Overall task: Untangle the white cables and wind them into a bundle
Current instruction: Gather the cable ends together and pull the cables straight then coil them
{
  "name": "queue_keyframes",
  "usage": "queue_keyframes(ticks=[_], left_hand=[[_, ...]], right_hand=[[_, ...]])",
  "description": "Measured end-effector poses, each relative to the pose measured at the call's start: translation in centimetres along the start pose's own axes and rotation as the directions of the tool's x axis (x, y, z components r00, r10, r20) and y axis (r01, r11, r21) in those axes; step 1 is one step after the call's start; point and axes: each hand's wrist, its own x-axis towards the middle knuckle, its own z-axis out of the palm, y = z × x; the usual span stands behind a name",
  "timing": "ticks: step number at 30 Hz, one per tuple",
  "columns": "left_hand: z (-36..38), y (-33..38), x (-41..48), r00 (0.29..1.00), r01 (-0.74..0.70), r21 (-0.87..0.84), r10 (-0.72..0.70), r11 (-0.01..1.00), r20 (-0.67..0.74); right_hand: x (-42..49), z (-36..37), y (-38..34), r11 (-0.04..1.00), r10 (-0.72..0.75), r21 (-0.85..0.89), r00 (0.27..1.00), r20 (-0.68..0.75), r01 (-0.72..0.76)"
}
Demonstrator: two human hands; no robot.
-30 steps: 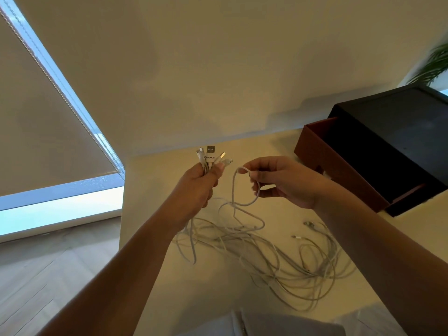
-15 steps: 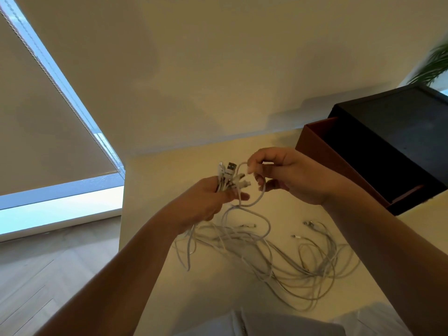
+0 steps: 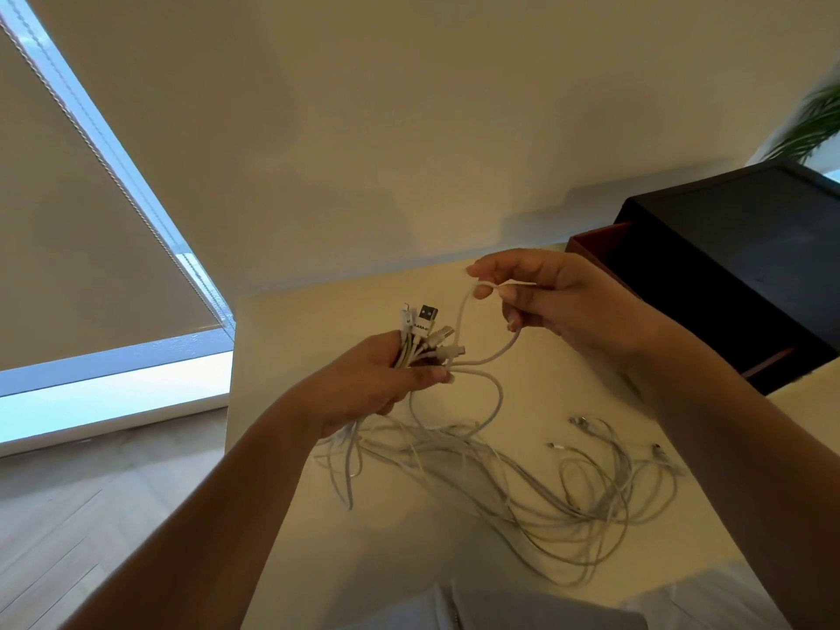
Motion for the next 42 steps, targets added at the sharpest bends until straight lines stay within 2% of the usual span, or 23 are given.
queue_keyframes(ticks=[7,11,14,17,19,21,24,26,28,29,31,33,34,36,39,42], left_hand=[[-0.5,0.7,0.0,0.974,-0.071,0.089,0.088,0.993,-0.209],[-0.7,1.4,-0.3,0.951,-0.131,0.043,0.137,0.991,-0.276],[-0.6,1.5,-0.1,0.936,-0.138,-0.005,0.128,0.99,-0.327],[-0.4,1.4,0.2,0.917,-0.168,-0.031,0.145,0.985,-0.371],[-0.4,1.1,0.5,0.905,-0.175,-0.044,0.143,0.984,-0.4],[-0.4,1.0,0.6,0.906,-0.171,-0.063,0.132,0.983,-0.403],[-0.4,0.9,0.6,0.915,-0.147,-0.089,0.102,0.985,-0.391],[-0.6,0.7,0.5,0.916,-0.137,-0.108,0.085,0.985,-0.392],[-0.9,0.7,0.4,0.916,-0.146,-0.136,0.082,0.98,-0.392],[-1.0,0.7,0.3,0.916,-0.156,-0.151,0.085,0.976,-0.392],[-1.4,0.6,0.2,0.914,-0.172,-0.164,0.095,0.971,-0.395],[-1.6,0.5,0.2,0.914,-0.179,-0.163,0.102,0.97,-0.394],[-1.7,0.5,0.1,0.913,-0.186,-0.165,0.108,0.969,-0.393],[-1.9,0.5,0.1,0.908,-0.204,-0.157,0.127,0.966,-0.399],[-2.3,0.7,0.0,0.886,-0.234,-0.138,0.153,0.962,-0.437],[-3.7,0.7,-0.2,0.834,-0.294,-0.219,0.138,0.931,-0.534]], right_hand=[[-1.2,-1.7,-0.2,0.986,0.013,-0.169,0.995,0.099,0.004],[-2.1,-2.5,-0.1,0.891,0.142,-0.454,0.958,0.249,-0.014],[-2.6,-2.2,-0.2,0.853,0.191,-0.521,0.938,0.29,-0.013],[-2.8,-1.5,0.0,0.877,0.265,-0.466,0.924,0.275,-0.113],[-2.7,-1.1,0.5,0.828,0.314,-0.537,0.926,0.208,-0.16],[-2.5,-0.7,1.1,0.734,0.335,-0.656,0.934,0.123,-0.177],[-2.1,-0.3,2.3,0.598,0.242,-0.797,0.967,0.081,-0.083],[-2.1,-0.2,3.4,0.549,0.086,-0.836,0.994,0.063,0.006],[-2.2,-0.1,4.7,0.548,-0.098,-0.834,0.995,0.002,0.056],[-2.3,0.1,5.2,0.572,-0.181,-0.818,0.981,-0.064,0.052],[-2.4,0.3,5.5,0.71,-0.271,-0.704,0.928,-0.255,0.014],[-2.3,0.3,5.5,0.825,-0.276,-0.566,0.872,-0.404,-0.001],[-2.2,0.0,5.5,0.836,-0.266,-0.549,0.857,-0.442,-0.024],[-2.0,-0.8,6.0,0.796,-0.258,-0.6,0.85,-0.459,-0.082],[-2.0,-2.3,7.1,0.653,-0.289,-0.75,0.879,-0.379,-0.109],[-2.8,-3.9,8.3,0.513,-0.248,-0.847,0.919,-0.306,-0.143]])
